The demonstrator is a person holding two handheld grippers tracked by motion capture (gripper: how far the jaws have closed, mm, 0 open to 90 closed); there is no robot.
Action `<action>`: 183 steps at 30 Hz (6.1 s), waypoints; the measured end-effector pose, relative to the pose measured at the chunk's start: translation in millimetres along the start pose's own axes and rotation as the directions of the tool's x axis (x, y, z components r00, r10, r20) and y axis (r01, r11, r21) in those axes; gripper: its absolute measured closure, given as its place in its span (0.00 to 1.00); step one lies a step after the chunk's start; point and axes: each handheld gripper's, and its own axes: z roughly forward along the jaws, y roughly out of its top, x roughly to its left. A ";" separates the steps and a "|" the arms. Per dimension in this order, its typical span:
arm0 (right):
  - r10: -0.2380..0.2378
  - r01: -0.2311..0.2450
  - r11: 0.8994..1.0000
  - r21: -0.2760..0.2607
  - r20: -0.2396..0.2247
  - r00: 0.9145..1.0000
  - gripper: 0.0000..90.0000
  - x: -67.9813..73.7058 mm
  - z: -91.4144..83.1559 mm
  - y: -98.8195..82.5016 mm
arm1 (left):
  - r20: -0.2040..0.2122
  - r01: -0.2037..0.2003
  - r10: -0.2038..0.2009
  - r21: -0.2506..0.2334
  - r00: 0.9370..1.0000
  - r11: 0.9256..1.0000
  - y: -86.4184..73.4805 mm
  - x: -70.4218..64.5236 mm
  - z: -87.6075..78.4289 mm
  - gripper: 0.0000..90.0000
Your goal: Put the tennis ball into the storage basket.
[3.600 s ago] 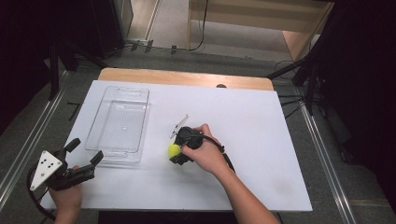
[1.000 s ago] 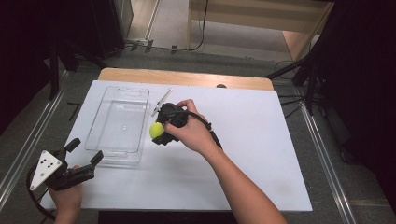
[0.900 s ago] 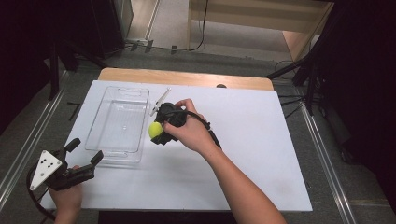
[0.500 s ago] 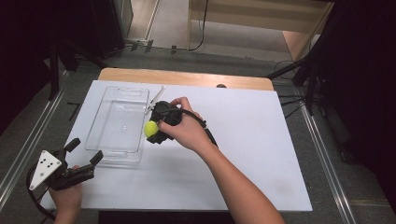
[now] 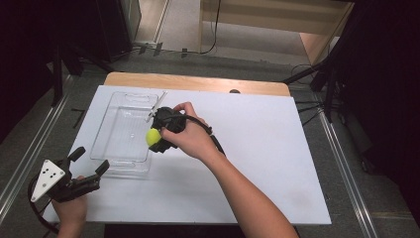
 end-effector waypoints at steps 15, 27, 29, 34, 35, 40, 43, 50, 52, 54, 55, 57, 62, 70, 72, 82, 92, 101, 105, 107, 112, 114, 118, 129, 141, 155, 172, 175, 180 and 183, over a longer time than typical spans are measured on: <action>-0.016 0.016 1.000 -0.003 -0.011 1.000 0.26 4.2 6.6 14.3 | 0.000 0.003 -0.003 -0.002 1.000 1.000 -0.1 0.2 -0.1 0.12; -0.034 0.034 0.999 -0.002 -0.015 0.999 0.26 6.3 11.1 25.6 | -0.001 0.003 -0.003 -0.001 1.000 1.000 0.0 0.3 0.1 0.12; -0.041 0.041 0.999 -0.002 -0.019 0.999 0.26 6.0 12.6 27.1 | -0.001 0.002 -0.002 -0.001 1.000 1.000 0.0 0.2 0.0 0.12; -0.042 0.042 0.999 0.000 -0.025 0.999 0.26 7.4 16.6 31.1 | 0.002 0.002 -0.002 -0.003 1.000 1.000 -0.1 -0.6 0.7 0.12; -0.038 0.038 0.999 0.004 -0.026 0.999 0.26 8.2 18.3 32.8 | 0.000 0.001 -0.001 -0.001 1.000 1.000 0.0 -0.7 0.6 0.12; -0.046 0.047 0.999 0.005 -0.030 0.998 0.26 8.3 21.3 35.8 | 0.003 0.003 -0.003 -0.004 1.000 1.000 -0.1 -0.5 0.6 0.12; -0.054 0.054 0.999 0.003 -0.030 0.998 0.26 7.9 23.2 38.0 | 0.001 -0.004 0.004 0.002 1.000 1.000 0.0 -0.6 0.7 0.12; -0.046 0.047 0.999 0.009 -0.035 0.998 0.26 8.4 29.2 42.4 | 0.002 -0.003 0.003 0.002 1.000 1.000 0.1 -0.7 0.6 0.12; -0.054 0.054 0.998 0.012 -0.031 0.998 0.26 8.1 31.4 43.1 | 0.001 -0.002 0.002 0.001 1.000 1.000 0.1 -0.7 0.8 0.12; -0.051 0.052 0.999 0.013 -0.034 0.998 0.26 8.3 33.7 43.8 | 0.002 -0.002 0.002 0.001 1.000 1.000 0.1 -0.7 0.7 0.12; -0.058 0.058 0.998 0.014 -0.037 0.998 0.26 7.8 34.7 44.0 | 0.002 -0.001 0.001 0.001 1.000 1.000 0.2 -0.7 0.7 0.12; -0.049 0.049 0.999 0.013 -0.032 0.998 0.26 8.5 35.9 44.4 | 0.002 -0.002 0.002 0.001 1.000 1.000 0.1 -0.6 0.7 0.12; -0.049 0.049 0.999 0.017 -0.034 0.998 0.26 7.4 40.9 45.1 | 0.003 -0.003 0.003 0.001 1.000 1.000 0.1 -0.6 0.8 0.12; -0.046 0.047 0.999 0.023 -0.033 0.998 0.26 5.3 48.7 45.2 | 0.002 -0.003 0.003 0.001 1.000 1.000 0.1 -0.7 0.9 0.12; -0.050 0.051 0.998 0.021 -0.033 0.998 0.26 4.9 49.7 45.1 | 0.002 -0.002 0.002 0.001 1.000 1.000 0.1 -0.7 0.9 0.12; -0.067 0.068 0.997 0.035 -0.032 0.997 0.26 4.8 60.3 46.5 | 0.003 -0.005 0.005 0.003 1.000 1.000 0.2 -0.4 0.6 0.12; -0.084 0.085 0.995 0.050 -0.026 0.996 0.26 3.7 68.9 45.6 | 0.003 -0.004 0.004 0.002 1.000 1.000 0.2 -0.5 0.7 0.12; -0.077 0.079 0.994 0.072 -0.027 0.997 0.26 3.8 74.6 42.7 | 0.003 -0.005 0.005 0.003 1.000 1.000 0.1 -0.7 0.8 0.12; -0.089 0.090 0.993 0.072 -0.024 0.996 0.26 3.8 76.5 42.7 | 0.004 -0.005 0.005 0.003 1.000 1.000 0.1 -0.6 0.8 0.12; -0.081 0.082 0.993 0.082 -0.019 0.997 0.26 4.8 77.5 42.6 | 0.004 -0.005 0.005 0.002 1.000 1.000 0.1 -0.7 0.9 0.12; -0.082 0.084 0.993 0.089 -0.020 0.996 0.26 5.2 81.0 41.4 | 0.004 -0.004 0.004 0.002 1.000 1.000 0.1 -0.6 0.7 0.12; -0.081 0.083 0.992 0.090 -0.024 0.996 0.26 5.5 81.6 41.0 | 0.004 -0.005 0.005 0.003 1.000 1.000 0.1 -0.7 0.7 0.12; -0.082 0.084 0.992 0.098 -0.028 0.996 0.26 5.9 83.4 40.7 | 0.004 -0.005 0.005 0.002 1.000 1.000 0.1 -0.7 0.8 0.12; -0.086 0.087 0.994 0.061 -0.005 0.996 0.12 5.0 73.3 39.6 | 0.005 -0.008 0.008 0.002 1.000 1.000 0.1 -0.7 1.1 0.12; -0.067 0.067 0.998 0.007 0.029 0.997 0.11 2.9 52.7 30.2 | 0.004 -0.009 0.009 0.001 1.000 1.000 0.0 -0.8 1.7 0.12; -0.029 0.031 0.998 -0.045 0.062 0.998 0.11 -3.6 32.7 10.7 | 0.006 -0.014 0.014 0.004 1.000 1.000 0.0 -0.8 2.0 0.12; 0.052 -0.045 0.996 -0.083 0.082 0.995 0.09 -11.0 15.0 -23.9 | 0.002 -0.009 0.009 0.007 1.000 1.000 0.3 -1.7 2.0 0.12; 0.059 -0.052 0.994 -0.094 0.071 0.996 0.01 -12.5 12.4 -30.3 | 0.002 -0.012 0.012 0.007 1.000 1.000 0.2 -1.0 1.9 0.12; 0.071 -0.062 0.992 -0.107 0.084 0.994 0.01 -14.2 6.0 -40.4 | 0.004 -0.015 0.015 0.014 1.000 1.000 0.4 -0.9 1.5 0.12; 0.082 -0.072 0.991 -0.114 0.088 0.993 0.01 -14.9 2.7 -47.1 | 0.002 -0.013 0.013 0.007 1.000 1.000 0.2 -0.9 1.9 0.12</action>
